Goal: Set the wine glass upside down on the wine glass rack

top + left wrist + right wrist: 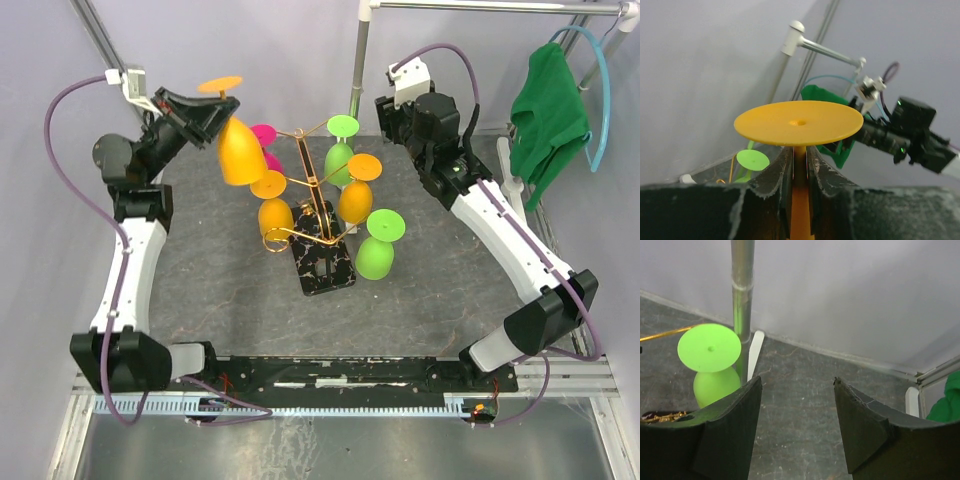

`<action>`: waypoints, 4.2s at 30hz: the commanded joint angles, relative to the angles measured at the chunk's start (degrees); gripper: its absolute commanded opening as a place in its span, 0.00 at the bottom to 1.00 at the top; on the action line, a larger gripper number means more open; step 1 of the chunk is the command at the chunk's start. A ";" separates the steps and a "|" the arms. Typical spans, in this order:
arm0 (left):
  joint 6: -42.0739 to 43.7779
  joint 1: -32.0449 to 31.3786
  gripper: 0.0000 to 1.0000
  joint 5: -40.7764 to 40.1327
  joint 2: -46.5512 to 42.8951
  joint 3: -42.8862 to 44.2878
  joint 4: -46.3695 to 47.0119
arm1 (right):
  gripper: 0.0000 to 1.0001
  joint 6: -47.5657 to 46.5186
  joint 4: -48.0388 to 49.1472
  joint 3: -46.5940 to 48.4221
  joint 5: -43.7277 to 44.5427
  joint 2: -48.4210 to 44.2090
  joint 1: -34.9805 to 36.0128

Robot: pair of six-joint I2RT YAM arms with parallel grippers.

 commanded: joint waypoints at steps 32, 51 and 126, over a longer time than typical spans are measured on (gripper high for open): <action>24.55 -0.42 0.03 10.97 -38.95 -27.13 -26.92 | 0.68 1.70 -6.36 2.33 -0.40 -0.24 -0.39; 18.57 -1.88 0.03 8.60 -44.01 -39.65 -15.26 | 0.68 0.50 -6.36 2.47 0.46 0.31 -0.39; 40.29 -28.25 0.03 -11.73 -40.01 -32.79 -34.41 | 0.68 0.86 -11.94 3.18 3.44 0.41 -0.42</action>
